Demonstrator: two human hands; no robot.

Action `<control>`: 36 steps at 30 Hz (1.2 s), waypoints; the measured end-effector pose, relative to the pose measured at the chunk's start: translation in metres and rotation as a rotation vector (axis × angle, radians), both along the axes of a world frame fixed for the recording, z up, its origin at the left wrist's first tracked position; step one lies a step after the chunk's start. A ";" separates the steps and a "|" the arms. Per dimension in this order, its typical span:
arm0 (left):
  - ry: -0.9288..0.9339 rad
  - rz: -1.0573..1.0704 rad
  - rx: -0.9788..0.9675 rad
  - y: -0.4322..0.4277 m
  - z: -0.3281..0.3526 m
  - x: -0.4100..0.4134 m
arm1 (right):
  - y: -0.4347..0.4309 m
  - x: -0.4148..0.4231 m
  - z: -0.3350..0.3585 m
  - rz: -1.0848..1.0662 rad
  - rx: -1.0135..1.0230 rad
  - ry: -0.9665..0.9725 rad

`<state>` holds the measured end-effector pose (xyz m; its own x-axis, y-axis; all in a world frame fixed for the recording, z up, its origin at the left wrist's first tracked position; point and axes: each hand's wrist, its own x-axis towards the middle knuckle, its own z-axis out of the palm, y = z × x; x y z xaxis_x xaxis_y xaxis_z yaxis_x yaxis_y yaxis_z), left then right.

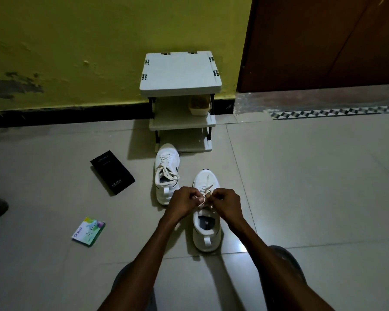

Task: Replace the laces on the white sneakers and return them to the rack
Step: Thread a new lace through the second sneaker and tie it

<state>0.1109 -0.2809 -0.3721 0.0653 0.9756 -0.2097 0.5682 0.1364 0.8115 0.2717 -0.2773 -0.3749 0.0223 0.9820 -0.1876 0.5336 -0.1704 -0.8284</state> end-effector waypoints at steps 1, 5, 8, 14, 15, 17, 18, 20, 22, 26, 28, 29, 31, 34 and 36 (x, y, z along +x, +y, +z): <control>0.012 0.012 -0.007 0.000 0.001 0.001 | 0.001 -0.001 0.001 -0.006 -0.011 0.004; 0.045 0.070 -0.043 -0.001 0.005 0.010 | 0.005 -0.004 0.006 0.008 -0.034 0.026; 0.185 0.017 0.034 -0.001 0.005 0.018 | 0.008 0.000 0.006 0.023 -0.011 0.009; 0.148 -0.021 -0.015 -0.005 -0.005 0.021 | 0.008 0.006 0.005 0.085 -0.015 -0.011; 0.099 -0.011 -0.025 -0.006 -0.003 0.020 | 0.007 0.006 0.006 0.086 -0.023 0.004; -0.006 -0.003 -0.051 -0.005 0.001 0.017 | 0.007 0.006 0.006 0.071 -0.041 0.030; -0.050 -0.010 -0.069 -0.005 0.005 0.016 | 0.007 0.006 0.006 0.054 -0.050 0.039; -0.069 -0.030 -0.106 -0.003 0.011 0.016 | 0.009 0.007 0.007 0.022 -0.065 0.064; -0.009 -0.025 -0.124 -0.001 0.011 0.018 | 0.009 0.008 0.010 0.014 -0.077 0.105; 0.325 -0.009 -0.019 0.001 0.007 0.022 | 0.008 0.010 0.012 0.029 -0.083 0.117; 0.383 -0.022 0.068 -0.002 0.006 0.025 | 0.008 0.011 0.010 0.038 -0.095 0.103; 0.381 -0.039 0.113 -0.003 0.004 0.025 | 0.008 0.012 0.010 0.041 -0.097 0.096; 0.328 -0.094 0.162 -0.002 -0.002 0.023 | 0.007 0.015 0.010 0.039 -0.104 0.110; 0.279 -0.146 0.173 -0.002 -0.005 0.020 | 0.008 0.017 0.010 0.028 -0.117 0.134; 0.246 -0.138 0.228 -0.004 -0.005 0.020 | 0.008 0.016 0.010 0.032 -0.128 0.147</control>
